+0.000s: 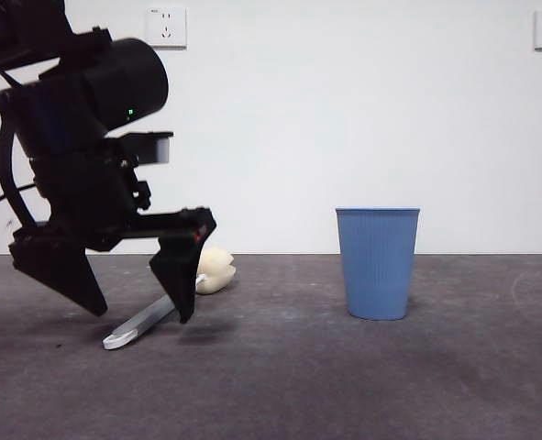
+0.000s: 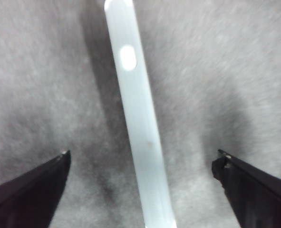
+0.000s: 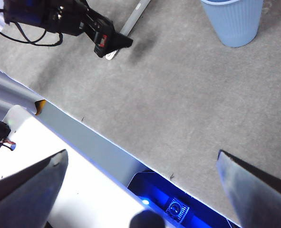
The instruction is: Pick up the cup brush,pick up the cup,insert the brush into the cup,clean the cup,put the cup brush back,put the cup back to the fixed position on the table
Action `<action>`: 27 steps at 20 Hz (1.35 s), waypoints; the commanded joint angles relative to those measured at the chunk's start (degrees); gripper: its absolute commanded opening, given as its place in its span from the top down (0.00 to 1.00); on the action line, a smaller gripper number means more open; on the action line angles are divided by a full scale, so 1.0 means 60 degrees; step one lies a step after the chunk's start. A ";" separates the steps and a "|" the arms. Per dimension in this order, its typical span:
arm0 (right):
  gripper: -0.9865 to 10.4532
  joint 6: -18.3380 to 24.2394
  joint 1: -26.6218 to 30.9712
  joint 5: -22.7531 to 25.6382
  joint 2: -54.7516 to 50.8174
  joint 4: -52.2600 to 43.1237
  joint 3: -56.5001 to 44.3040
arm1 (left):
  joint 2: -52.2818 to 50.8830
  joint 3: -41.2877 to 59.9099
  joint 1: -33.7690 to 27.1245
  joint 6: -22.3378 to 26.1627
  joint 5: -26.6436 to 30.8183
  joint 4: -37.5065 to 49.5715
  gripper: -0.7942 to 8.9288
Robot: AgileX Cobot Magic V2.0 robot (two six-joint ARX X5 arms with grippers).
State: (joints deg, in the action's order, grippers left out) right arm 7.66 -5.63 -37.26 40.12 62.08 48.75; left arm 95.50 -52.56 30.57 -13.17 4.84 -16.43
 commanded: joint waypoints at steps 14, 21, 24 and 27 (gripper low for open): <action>0.39 -0.0138 -0.0018 0.0011 0.0007 -0.0044 0.0047 | -0.0430 -0.0073 0.0346 -0.0047 -0.0109 -0.0648 0.93; 0.39 -0.1049 -0.0149 0.0029 0.1078 -0.2095 -0.0069 | -0.2820 -0.0073 0.0350 0.0273 -0.0390 -0.1912 0.93; 0.39 -0.1632 -0.0725 0.0696 0.1858 -0.3850 -0.0492 | -0.4029 -0.0073 0.0350 0.0488 -0.0382 -0.2718 0.93; 0.39 -0.1931 -0.2055 0.2441 0.2725 -0.5424 -0.0929 | -0.5056 -0.0073 0.0350 0.0572 -0.0386 -0.3289 0.93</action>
State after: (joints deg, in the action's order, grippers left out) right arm -2.63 -17.23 -23.66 56.34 30.30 43.92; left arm 65.41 -53.06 32.45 -10.61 2.55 -36.25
